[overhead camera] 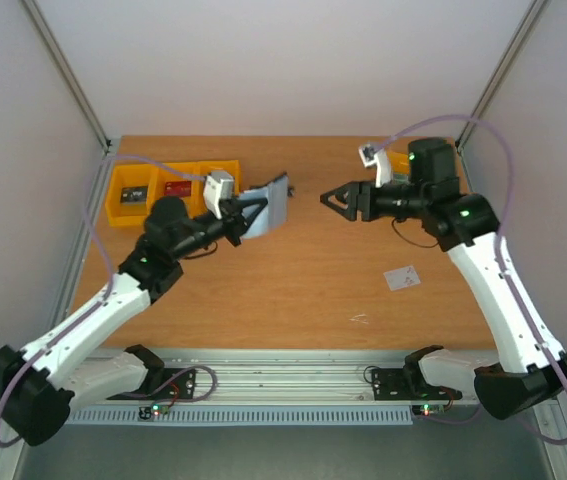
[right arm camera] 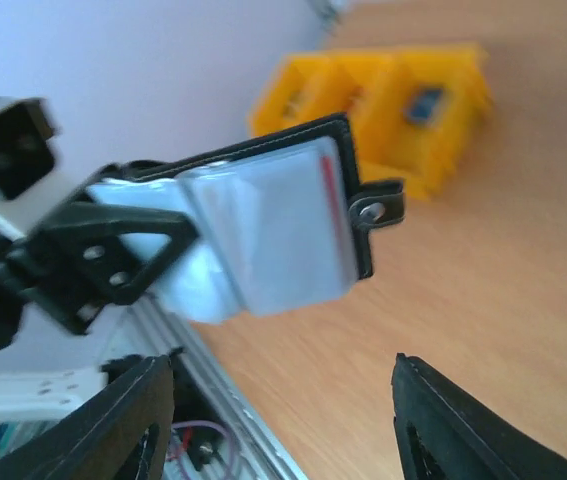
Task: Take the credit cards out of the card holder
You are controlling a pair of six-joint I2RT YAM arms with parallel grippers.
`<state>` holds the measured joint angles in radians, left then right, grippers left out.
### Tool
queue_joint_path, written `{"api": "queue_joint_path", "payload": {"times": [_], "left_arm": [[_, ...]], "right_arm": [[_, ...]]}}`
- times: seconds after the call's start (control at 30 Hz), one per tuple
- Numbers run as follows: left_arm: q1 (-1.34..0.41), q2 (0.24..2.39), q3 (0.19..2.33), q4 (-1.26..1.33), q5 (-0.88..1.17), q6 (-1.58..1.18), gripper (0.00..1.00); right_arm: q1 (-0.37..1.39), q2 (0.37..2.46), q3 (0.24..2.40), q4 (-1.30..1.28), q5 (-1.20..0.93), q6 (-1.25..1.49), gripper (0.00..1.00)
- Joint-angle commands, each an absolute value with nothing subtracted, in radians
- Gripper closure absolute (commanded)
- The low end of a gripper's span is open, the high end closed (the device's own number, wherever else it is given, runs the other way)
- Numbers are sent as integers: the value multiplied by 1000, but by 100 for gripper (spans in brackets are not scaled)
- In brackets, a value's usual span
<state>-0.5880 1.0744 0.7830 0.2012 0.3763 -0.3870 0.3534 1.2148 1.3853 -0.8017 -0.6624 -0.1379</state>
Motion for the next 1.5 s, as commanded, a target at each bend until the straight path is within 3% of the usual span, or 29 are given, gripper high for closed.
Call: {"api": "queue_joint_path", "payload": {"times": [0.0,0.13,0.3,0.4,0.7,1.0,1.13,1.2,1.47], "left_arm": [[-565,976,912,253,544,-190,100],[-565,926,987,263,647,-212,100],[-565,937,1064,325,709,-234,100],[-565,946,1080,405,699,-229,100],[-592,931,1068,418,573,-291,100],[-622,868,1034,437,584,-285,100],[-629,836,1018,437,584,-284,100],[-628,823,1011,437,587,-282,100],[-629,814,1007,438,567,-287,100]], "right_arm": [[345,1238,1622,-909,-932,-329,39],[347,1315,1854,-969,-991,-355,38],[367,1335,1945,-979,-1046,-374,30],[385,1288,1934,-998,-1046,-411,23],[564,1252,1909,-1003,-897,-458,18],[611,1220,1873,-932,-615,-472,33],[612,1233,1870,-927,-620,-446,44],[611,1243,1861,-915,-639,-436,44],[620,1273,1892,-975,-837,-502,24]]}}
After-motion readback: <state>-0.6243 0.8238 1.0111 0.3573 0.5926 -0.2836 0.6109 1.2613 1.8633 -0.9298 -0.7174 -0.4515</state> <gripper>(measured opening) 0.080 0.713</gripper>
